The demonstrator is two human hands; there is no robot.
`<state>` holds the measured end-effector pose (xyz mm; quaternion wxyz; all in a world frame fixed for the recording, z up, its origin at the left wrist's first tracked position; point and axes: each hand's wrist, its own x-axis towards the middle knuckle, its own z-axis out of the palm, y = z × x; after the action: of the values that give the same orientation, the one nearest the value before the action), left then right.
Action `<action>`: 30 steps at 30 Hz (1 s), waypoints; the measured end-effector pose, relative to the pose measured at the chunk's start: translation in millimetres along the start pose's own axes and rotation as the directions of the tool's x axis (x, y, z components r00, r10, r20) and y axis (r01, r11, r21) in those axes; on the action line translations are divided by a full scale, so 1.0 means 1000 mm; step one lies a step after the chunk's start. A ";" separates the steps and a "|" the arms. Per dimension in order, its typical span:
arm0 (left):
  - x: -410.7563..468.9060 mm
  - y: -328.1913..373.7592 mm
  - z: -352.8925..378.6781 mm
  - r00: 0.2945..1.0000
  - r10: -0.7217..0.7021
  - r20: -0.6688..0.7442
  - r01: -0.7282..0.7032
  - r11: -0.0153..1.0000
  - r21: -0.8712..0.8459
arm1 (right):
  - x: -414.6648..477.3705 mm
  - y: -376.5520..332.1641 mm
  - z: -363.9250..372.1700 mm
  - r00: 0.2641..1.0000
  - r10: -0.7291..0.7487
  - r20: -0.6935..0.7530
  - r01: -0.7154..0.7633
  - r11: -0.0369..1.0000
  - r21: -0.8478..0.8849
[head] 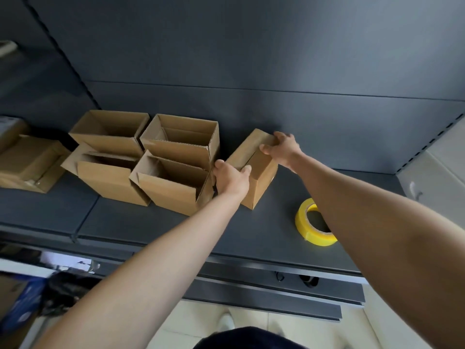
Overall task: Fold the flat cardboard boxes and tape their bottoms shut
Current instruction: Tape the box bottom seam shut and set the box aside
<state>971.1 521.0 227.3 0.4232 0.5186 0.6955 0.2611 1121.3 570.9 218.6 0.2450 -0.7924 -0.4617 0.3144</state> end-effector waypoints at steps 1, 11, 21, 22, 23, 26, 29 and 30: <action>0.000 0.002 0.000 0.999 -0.049 0.011 0.050 0.998 -0.026 | -0.001 0.001 -0.001 1.000 0.012 -0.023 -0.013 0.999 -0.047; -0.003 0.013 0.005 0.986 -0.161 0.053 0.165 0.982 -0.089 | -0.025 0.008 -0.014 0.988 0.122 -0.096 -0.108 0.985 0.134; -0.010 0.016 0.004 0.980 -0.195 0.041 0.199 0.951 -0.237 | -0.050 0.014 -0.024 0.957 0.181 -0.228 -0.087 0.926 0.368; -0.011 0.015 0.005 0.985 -0.167 0.038 0.171 0.955 -0.241 | -0.054 0.012 -0.026 0.955 0.188 -0.230 -0.083 0.912 0.401; -0.012 0.014 0.006 0.990 -0.136 0.036 0.141 0.960 -0.244 | -0.056 0.010 -0.028 0.952 0.209 -0.223 -0.093 0.893 0.440; -0.022 0.017 0.006 0.997 -0.076 0.027 0.081 0.944 -0.319 | -0.065 0.008 -0.037 0.932 0.338 -0.133 -0.204 0.789 0.579; -0.032 0.019 0.009 0.999 -0.007 0.035 0.020 0.918 -0.396 | -0.076 0.014 -0.046 0.922 0.378 -0.088 -0.216 0.689 0.692; -0.037 0.021 0.009 0.999 -0.001 0.041 0.019 0.903 -0.430 | -0.079 0.015 -0.049 0.924 0.373 -0.090 -0.202 0.672 0.712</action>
<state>992.8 491.9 251.2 0.5422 0.4141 0.6150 0.3954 1135.6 488.8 263.2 0.5208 -0.7367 -0.1481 0.4051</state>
